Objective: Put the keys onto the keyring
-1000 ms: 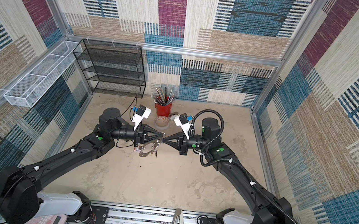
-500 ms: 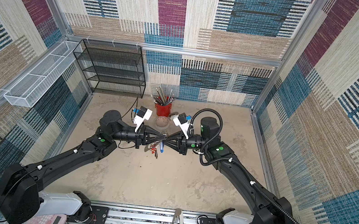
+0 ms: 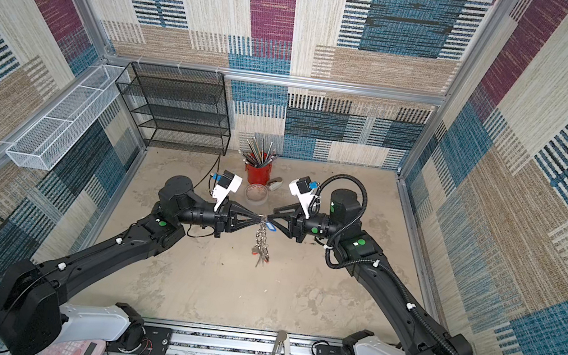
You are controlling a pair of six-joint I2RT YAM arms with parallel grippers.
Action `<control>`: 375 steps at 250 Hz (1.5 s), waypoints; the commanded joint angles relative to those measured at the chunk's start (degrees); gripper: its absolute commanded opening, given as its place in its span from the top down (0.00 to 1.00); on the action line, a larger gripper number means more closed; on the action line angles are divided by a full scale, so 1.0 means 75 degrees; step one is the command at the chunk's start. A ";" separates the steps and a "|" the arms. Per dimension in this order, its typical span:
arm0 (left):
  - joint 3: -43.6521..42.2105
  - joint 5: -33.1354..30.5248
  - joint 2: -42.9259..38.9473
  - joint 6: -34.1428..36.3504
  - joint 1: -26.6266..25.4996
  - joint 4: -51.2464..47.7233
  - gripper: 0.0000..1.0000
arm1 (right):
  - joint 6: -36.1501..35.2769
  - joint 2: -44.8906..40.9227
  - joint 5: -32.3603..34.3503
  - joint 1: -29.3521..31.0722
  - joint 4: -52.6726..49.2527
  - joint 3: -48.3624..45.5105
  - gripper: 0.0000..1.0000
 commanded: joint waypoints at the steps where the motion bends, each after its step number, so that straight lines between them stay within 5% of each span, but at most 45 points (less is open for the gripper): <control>1: -0.0029 0.0082 0.0051 0.0048 -0.0012 0.0288 1.00 | 0.0164 -0.0185 0.0241 -0.0041 0.0187 0.0011 0.60; 85: -0.0112 0.0067 0.0221 -0.0322 -0.0012 0.0831 1.00 | 0.0228 -0.0326 -0.0476 -0.0029 0.0719 -0.0126 0.50; 155: -0.0092 0.0112 0.0273 -0.0381 -0.0003 0.0877 1.00 | 0.0306 0.0062 -0.0854 0.0153 0.1030 -0.0154 0.52; 185: -0.0091 0.0137 0.0292 -0.0381 -0.0012 0.0875 1.00 | 0.0321 0.0161 -0.0919 0.0222 0.1103 -0.0120 0.59; 255: -0.0052 0.0136 0.0316 -0.0360 -0.0011 0.0828 1.00 | 0.0321 0.0164 -0.0922 0.0290 0.1092 -0.0164 1.00; 329: 0.0314 0.0248 0.0198 0.0434 0.0001 -0.0591 1.00 | 0.0125 0.0092 -0.0750 0.0320 0.0807 -0.0021 1.00; 375: 0.0801 0.0318 0.0200 0.1353 0.0014 -0.2198 0.91 | -0.0179 0.0200 -0.0541 0.0364 0.0410 0.0176 1.00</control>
